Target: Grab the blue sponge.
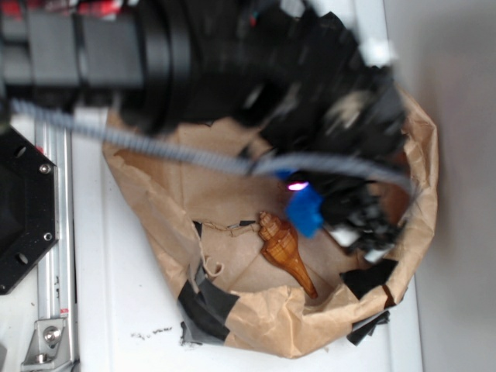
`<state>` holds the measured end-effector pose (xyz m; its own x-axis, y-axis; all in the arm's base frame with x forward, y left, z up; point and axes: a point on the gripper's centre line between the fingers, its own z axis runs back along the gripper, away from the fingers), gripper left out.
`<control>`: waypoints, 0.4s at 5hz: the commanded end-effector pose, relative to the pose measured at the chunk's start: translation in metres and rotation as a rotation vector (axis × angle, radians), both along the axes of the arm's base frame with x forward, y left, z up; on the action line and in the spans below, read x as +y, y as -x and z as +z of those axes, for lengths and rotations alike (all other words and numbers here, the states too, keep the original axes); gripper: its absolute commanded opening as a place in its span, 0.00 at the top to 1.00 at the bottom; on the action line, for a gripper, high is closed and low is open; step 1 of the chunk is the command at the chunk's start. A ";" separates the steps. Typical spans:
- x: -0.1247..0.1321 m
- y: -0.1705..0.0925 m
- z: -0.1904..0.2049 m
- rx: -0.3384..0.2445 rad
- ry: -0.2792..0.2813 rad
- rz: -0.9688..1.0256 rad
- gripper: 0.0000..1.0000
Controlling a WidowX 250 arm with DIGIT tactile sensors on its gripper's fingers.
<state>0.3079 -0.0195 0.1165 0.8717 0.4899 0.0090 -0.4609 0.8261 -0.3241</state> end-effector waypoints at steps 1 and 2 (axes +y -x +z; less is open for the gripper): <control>0.017 0.002 0.057 0.049 -0.094 -0.224 1.00; 0.011 0.003 0.051 -0.060 -0.013 -0.262 1.00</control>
